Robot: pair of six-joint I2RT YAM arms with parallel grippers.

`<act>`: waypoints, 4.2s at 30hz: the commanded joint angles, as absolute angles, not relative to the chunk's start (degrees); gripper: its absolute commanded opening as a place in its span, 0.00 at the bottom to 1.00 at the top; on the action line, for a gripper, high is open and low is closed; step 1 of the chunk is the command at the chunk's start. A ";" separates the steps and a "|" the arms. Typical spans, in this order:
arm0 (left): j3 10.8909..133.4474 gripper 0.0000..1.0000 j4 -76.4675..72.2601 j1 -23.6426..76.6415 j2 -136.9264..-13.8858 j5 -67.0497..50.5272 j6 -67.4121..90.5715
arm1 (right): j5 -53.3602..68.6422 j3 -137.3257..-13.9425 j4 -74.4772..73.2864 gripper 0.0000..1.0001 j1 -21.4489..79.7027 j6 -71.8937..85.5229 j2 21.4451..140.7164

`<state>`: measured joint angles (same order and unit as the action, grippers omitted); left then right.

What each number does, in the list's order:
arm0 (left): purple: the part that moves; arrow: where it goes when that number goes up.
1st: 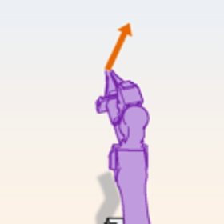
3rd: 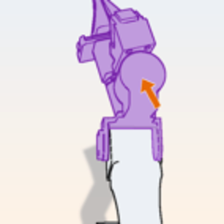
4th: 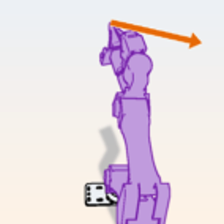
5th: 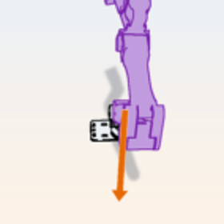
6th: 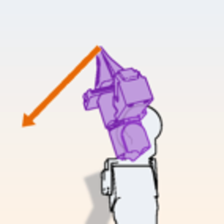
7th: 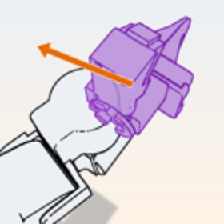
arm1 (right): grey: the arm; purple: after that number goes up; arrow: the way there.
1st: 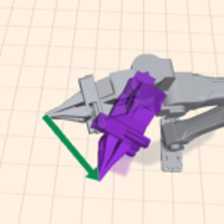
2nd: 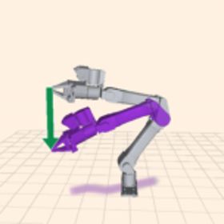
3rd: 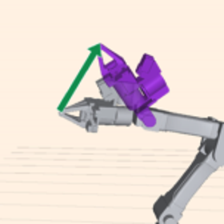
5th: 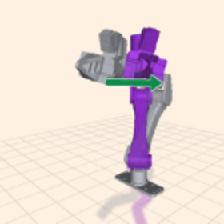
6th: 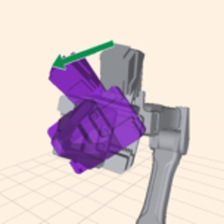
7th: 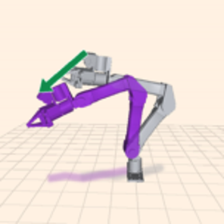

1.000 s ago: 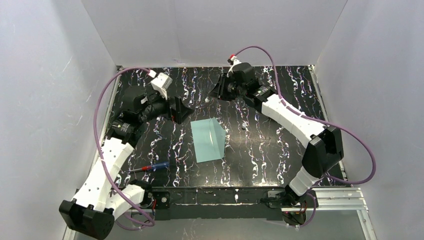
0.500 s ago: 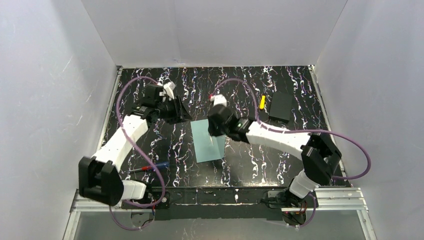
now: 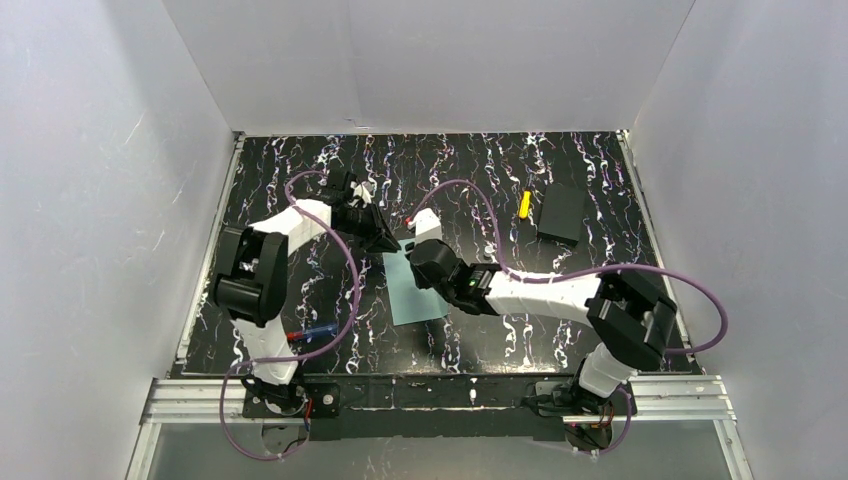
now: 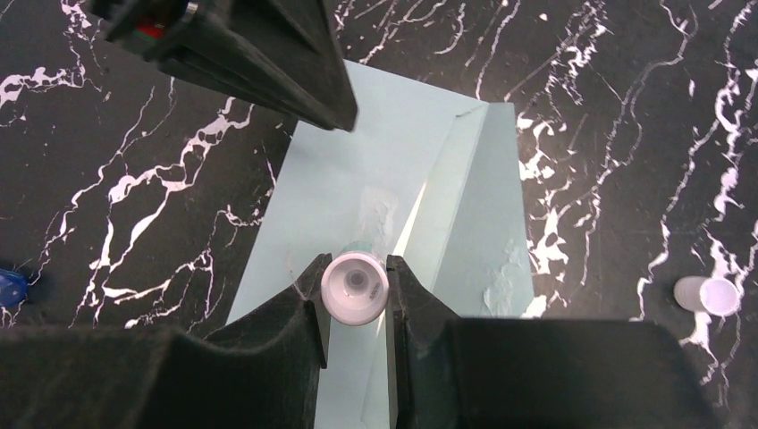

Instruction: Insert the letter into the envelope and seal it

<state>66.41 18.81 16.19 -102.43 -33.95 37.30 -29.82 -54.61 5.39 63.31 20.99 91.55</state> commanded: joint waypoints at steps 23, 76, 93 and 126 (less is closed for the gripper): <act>71.52 0.00 25.67 17.31 -116.58 -17.17 39.12 | -41.23 -53.24 12.59 0.01 70.40 19.38 100.24; 70.89 0.00 21.53 18.00 -119.04 -14.23 51.50 | -33.61 -45.44 11.33 0.01 67.06 25.73 93.72; 72.25 0.00 22.48 18.01 -121.07 -18.19 47.40 | -42.70 -51.67 16.06 0.01 64.57 21.45 107.14; 72.41 0.00 22.06 18.05 -121.83 -18.28 47.76 | -38.81 -56.95 -2.59 0.01 65.56 26.41 108.59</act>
<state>74.24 19.73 17.65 -116.92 -27.57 50.06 -39.38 -57.06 5.69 67.31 25.39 102.89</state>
